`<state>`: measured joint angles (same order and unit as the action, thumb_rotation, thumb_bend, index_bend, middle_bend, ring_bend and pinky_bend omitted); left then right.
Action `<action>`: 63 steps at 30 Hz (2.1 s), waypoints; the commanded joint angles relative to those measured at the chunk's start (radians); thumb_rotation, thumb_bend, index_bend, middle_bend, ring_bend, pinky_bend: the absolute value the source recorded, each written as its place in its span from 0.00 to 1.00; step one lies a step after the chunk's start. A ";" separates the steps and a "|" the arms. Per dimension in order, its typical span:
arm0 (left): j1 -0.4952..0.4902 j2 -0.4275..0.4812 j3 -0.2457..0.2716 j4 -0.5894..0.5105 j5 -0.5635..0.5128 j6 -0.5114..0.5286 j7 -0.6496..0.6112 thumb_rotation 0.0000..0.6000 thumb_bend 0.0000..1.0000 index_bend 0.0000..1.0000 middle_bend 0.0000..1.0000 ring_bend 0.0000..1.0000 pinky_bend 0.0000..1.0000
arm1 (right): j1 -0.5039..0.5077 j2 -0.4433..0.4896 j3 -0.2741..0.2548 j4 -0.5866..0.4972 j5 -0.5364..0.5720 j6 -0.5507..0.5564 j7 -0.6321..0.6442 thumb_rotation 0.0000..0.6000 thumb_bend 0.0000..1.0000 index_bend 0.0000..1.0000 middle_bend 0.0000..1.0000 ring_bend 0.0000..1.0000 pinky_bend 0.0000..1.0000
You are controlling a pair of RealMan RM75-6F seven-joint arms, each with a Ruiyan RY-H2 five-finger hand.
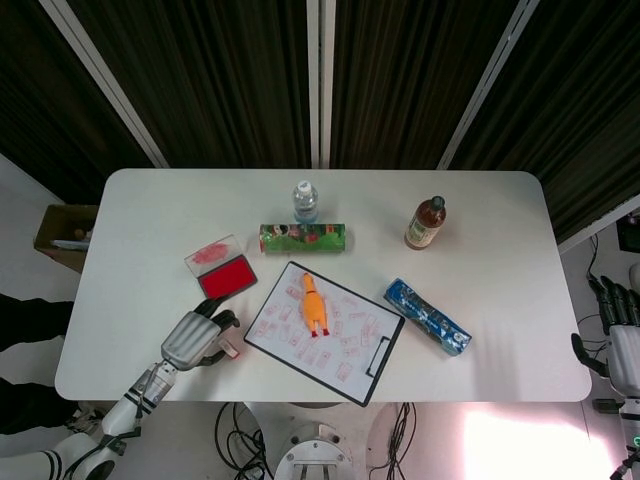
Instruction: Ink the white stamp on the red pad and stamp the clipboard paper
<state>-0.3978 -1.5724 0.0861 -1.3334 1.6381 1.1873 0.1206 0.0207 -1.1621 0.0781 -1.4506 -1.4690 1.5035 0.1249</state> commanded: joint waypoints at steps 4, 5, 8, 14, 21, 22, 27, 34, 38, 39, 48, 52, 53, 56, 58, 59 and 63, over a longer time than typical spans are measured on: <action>0.002 0.014 0.011 -0.012 0.010 0.006 0.002 1.00 0.25 0.36 0.33 0.05 0.17 | 0.003 -0.001 -0.001 -0.005 -0.004 -0.001 -0.006 1.00 0.29 0.00 0.00 0.00 0.00; 0.001 0.016 0.013 -0.013 0.014 0.008 0.000 1.00 0.25 0.36 0.33 0.05 0.17 | 0.003 0.000 -0.001 -0.006 -0.004 -0.001 -0.007 1.00 0.29 0.00 0.00 0.00 0.00; 0.001 0.019 0.021 -0.011 0.026 0.012 -0.006 1.00 0.27 0.37 0.35 0.05 0.17 | 0.002 0.000 -0.003 -0.007 -0.004 -0.002 -0.010 1.00 0.29 0.00 0.00 0.00 0.00; 0.000 0.018 0.033 0.000 0.049 0.023 -0.008 1.00 0.31 0.38 0.35 0.05 0.17 | 0.001 0.000 -0.003 -0.010 -0.003 -0.001 -0.015 1.00 0.30 0.00 0.00 0.00 0.00; 0.000 0.013 0.039 0.006 0.061 0.030 -0.014 1.00 0.32 0.41 0.39 0.07 0.17 | 0.001 0.001 -0.005 -0.013 -0.003 -0.002 -0.020 1.00 0.30 0.00 0.00 0.00 0.00; 0.000 0.013 0.040 0.008 0.062 0.029 -0.013 1.00 0.32 0.42 0.40 0.07 0.17 | 0.001 0.001 -0.005 -0.014 -0.003 -0.003 -0.020 1.00 0.30 0.00 0.00 0.00 0.00; 0.004 0.011 0.046 0.013 0.067 0.034 -0.012 1.00 0.32 0.42 0.41 0.08 0.17 | 0.001 0.000 -0.007 -0.015 -0.002 -0.006 -0.023 1.00 0.30 0.00 0.00 0.00 0.00; 0.009 0.007 0.051 0.022 0.073 0.042 -0.013 1.00 0.32 0.43 0.42 0.08 0.17 | 0.001 -0.001 -0.007 -0.014 -0.001 -0.007 -0.025 1.00 0.30 0.00 0.00 0.00 0.00; 0.012 0.005 0.053 0.024 0.078 0.049 -0.010 1.00 0.32 0.44 0.43 0.09 0.17 | 0.001 -0.001 -0.007 -0.015 -0.001 -0.006 -0.026 1.00 0.30 0.00 0.00 0.00 0.00; 0.013 0.005 0.054 0.024 0.078 0.049 -0.010 1.00 0.32 0.44 0.43 0.09 0.17 | 0.002 -0.001 -0.007 -0.015 -0.001 -0.007 -0.026 1.00 0.30 0.00 0.00 0.00 0.00; 0.012 0.001 0.056 0.031 0.088 0.053 -0.002 1.00 0.32 0.46 0.43 0.10 0.17 | 0.003 -0.002 -0.008 -0.013 0.000 -0.013 -0.024 1.00 0.30 0.00 0.00 0.00 0.00; 0.011 -0.001 0.055 0.038 0.094 0.059 0.002 1.00 0.32 0.46 0.44 0.10 0.17 | 0.003 -0.002 -0.009 -0.012 0.001 -0.014 -0.023 1.00 0.30 0.00 0.00 0.00 0.00; 0.011 -0.001 0.054 0.039 0.095 0.060 0.004 1.00 0.32 0.47 0.44 0.11 0.17 | 0.003 -0.002 -0.009 -0.011 0.001 -0.015 -0.023 1.00 0.30 0.00 0.00 0.00 0.00; 0.010 -0.003 0.054 0.042 0.096 0.059 0.007 1.00 0.32 0.47 0.45 0.12 0.17 | 0.004 -0.003 -0.009 -0.010 0.000 -0.016 -0.023 1.00 0.30 0.00 0.00 0.00 0.00; 0.010 -0.005 0.054 0.043 0.095 0.056 0.008 1.00 0.32 0.48 0.45 0.12 0.17 | 0.004 -0.004 -0.009 -0.010 0.000 -0.016 -0.024 1.00 0.30 0.00 0.00 0.00 0.00; 0.010 -0.006 0.054 0.044 0.094 0.055 0.009 1.00 0.33 0.48 0.46 0.12 0.17 | 0.004 -0.004 -0.009 -0.010 0.000 -0.016 -0.024 1.00 0.30 0.00 0.00 0.00 0.00; 0.008 -0.009 0.051 0.049 0.088 0.047 0.012 1.00 0.33 0.48 0.47 0.13 0.17 | 0.005 -0.004 -0.009 -0.010 0.000 -0.016 -0.025 1.00 0.30 0.00 0.00 0.00 0.00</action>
<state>-0.3896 -1.5813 0.1371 -1.2850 1.7259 1.2346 0.1323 0.0254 -1.1659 0.0687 -1.4603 -1.4689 1.4871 0.1003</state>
